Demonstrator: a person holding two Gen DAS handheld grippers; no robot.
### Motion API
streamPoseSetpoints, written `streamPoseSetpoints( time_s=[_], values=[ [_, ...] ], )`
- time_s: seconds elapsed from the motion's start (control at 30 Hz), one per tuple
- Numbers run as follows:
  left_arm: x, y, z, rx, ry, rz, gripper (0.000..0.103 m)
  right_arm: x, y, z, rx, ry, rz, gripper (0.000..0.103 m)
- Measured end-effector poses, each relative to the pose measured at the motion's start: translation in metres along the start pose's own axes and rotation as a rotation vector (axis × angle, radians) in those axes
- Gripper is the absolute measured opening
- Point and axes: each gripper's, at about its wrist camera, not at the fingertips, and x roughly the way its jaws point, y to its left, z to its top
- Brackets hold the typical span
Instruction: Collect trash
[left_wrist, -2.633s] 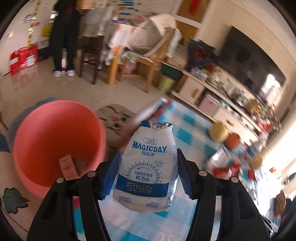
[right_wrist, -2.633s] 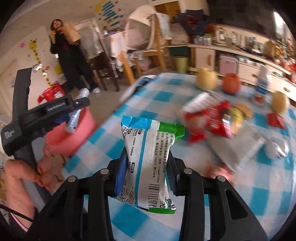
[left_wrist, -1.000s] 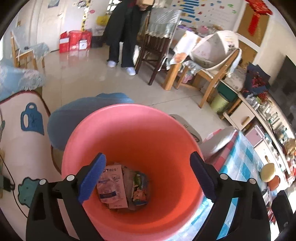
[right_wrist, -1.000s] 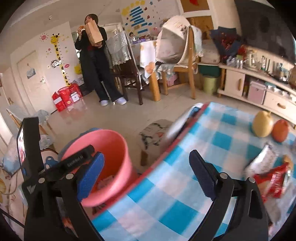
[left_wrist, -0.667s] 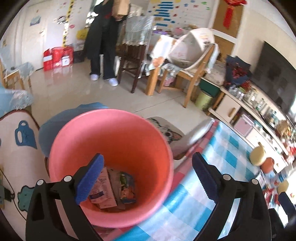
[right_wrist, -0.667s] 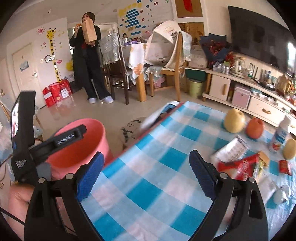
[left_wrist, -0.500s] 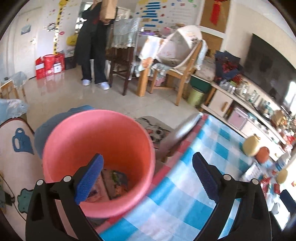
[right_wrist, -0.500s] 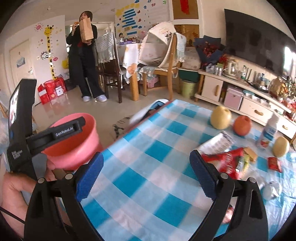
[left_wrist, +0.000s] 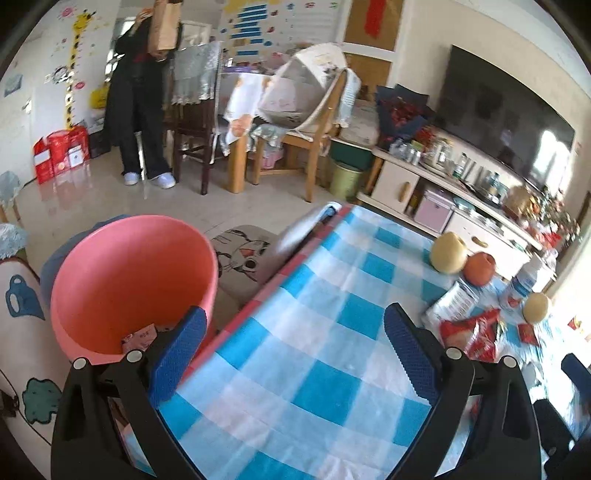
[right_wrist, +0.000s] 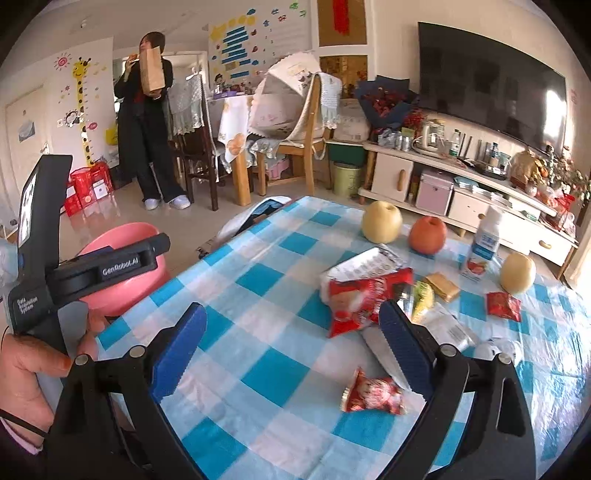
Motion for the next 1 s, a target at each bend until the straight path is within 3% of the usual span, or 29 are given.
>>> streamPoseSetpoints(
  time_s=[1.0],
  values=[
    [-0.016, -0.116, -0.052, 0.276, 0.021, -0.078, 0.096, -0.037, -0.098, -0.031, 0.111, -0.025, -0.055, 0.097]
  ],
)
